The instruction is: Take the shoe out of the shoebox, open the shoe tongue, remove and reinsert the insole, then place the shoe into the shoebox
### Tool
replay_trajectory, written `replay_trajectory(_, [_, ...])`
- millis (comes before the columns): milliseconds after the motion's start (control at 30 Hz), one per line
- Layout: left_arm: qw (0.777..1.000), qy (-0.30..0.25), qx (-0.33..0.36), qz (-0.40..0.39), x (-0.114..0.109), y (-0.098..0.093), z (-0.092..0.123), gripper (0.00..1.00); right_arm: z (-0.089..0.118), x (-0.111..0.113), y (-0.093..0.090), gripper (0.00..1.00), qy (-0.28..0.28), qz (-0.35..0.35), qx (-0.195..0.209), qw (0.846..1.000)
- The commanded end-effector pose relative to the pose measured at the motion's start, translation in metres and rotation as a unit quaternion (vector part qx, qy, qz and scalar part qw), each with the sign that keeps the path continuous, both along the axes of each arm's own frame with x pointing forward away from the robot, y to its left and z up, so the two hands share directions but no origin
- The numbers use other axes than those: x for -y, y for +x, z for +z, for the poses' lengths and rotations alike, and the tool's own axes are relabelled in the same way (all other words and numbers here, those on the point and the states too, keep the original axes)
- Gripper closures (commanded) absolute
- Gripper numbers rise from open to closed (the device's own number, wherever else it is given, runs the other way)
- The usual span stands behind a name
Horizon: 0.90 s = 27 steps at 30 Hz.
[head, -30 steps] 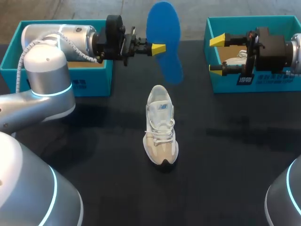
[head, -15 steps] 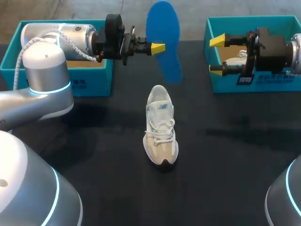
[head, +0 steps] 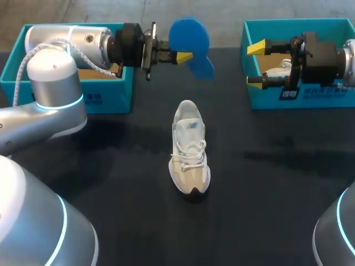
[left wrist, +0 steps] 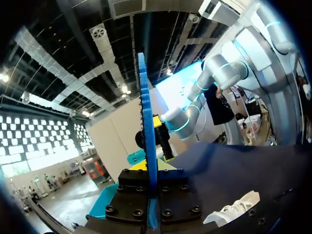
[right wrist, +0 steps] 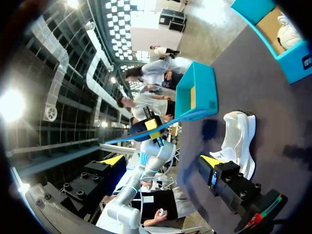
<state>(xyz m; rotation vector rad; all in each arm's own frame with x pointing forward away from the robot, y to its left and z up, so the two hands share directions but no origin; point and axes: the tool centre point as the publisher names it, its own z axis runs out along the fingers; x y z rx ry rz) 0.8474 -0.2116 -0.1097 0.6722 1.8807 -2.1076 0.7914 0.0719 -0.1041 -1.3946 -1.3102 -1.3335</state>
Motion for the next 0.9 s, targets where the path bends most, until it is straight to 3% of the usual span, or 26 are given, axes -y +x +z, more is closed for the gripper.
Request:
replay_trajectory(33, [0.992,-0.023,0.122,-0.015,0.001,0.007,-0.006,1.00,-0.001,-0.002,0.000,0.00,0.000,-0.001,0.000,1.000])
replay_trajectory(333, [0.954,-0.026,0.298,-0.016,0.002,0.013,-0.010,1.00,-0.001,-0.002,0.000,0.00,0.000,-0.001,0.000,1.000])
replay_trajectory(567, [0.912,-0.031,0.407,0.041,0.004,0.025,-0.007,1.00,-0.001,-0.002,0.000,0.00,0.000,-0.001,0.000,1.000])
replay_trajectory(900, [0.863,-0.045,0.498,0.067,0.002,0.031,-0.005,1.00,-0.001,-0.002,0.000,0.00,0.000,-0.001,0.000,1.000])
